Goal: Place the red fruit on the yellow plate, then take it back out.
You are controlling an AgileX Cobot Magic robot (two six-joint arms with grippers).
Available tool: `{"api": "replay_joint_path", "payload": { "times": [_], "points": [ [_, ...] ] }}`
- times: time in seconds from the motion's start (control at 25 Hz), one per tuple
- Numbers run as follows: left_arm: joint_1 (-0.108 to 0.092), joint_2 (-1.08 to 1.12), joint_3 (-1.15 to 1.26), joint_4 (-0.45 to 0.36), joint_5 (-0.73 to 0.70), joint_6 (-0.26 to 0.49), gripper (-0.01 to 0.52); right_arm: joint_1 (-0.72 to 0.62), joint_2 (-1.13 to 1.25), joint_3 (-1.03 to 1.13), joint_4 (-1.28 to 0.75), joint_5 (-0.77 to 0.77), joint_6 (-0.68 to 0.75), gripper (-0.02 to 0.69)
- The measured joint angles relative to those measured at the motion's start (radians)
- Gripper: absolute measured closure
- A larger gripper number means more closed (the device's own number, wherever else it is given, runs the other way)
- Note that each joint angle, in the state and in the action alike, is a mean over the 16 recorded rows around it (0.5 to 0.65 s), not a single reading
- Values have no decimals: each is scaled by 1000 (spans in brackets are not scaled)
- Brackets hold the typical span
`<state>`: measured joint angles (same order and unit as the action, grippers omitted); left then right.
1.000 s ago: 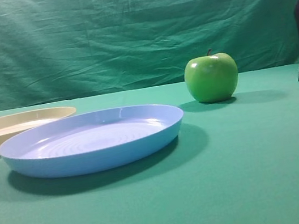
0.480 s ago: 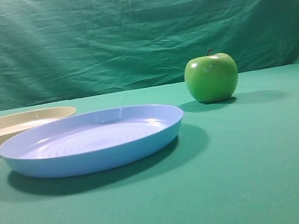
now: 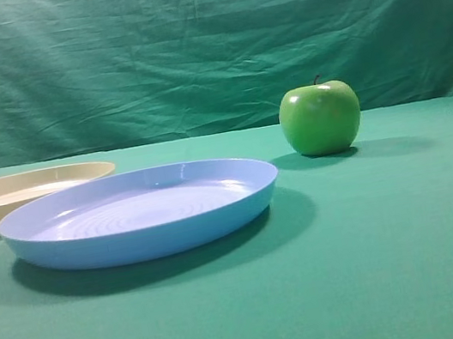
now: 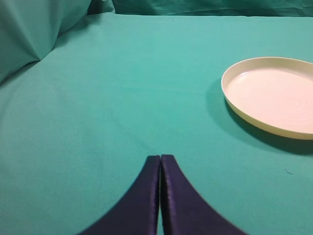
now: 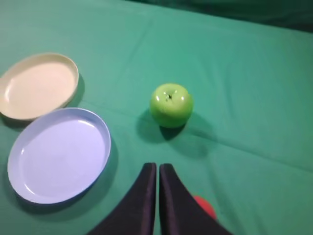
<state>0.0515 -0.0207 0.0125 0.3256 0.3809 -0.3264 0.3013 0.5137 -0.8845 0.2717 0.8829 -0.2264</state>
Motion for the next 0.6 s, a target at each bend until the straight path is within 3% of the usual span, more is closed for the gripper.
{"api": "replay_joint_path", "payload": {
  "times": [0.6],
  "points": [
    [0, 0, 0, 0, 0, 0, 514, -20, -307, 37, -82, 75, 124, 665]
  ]
}}
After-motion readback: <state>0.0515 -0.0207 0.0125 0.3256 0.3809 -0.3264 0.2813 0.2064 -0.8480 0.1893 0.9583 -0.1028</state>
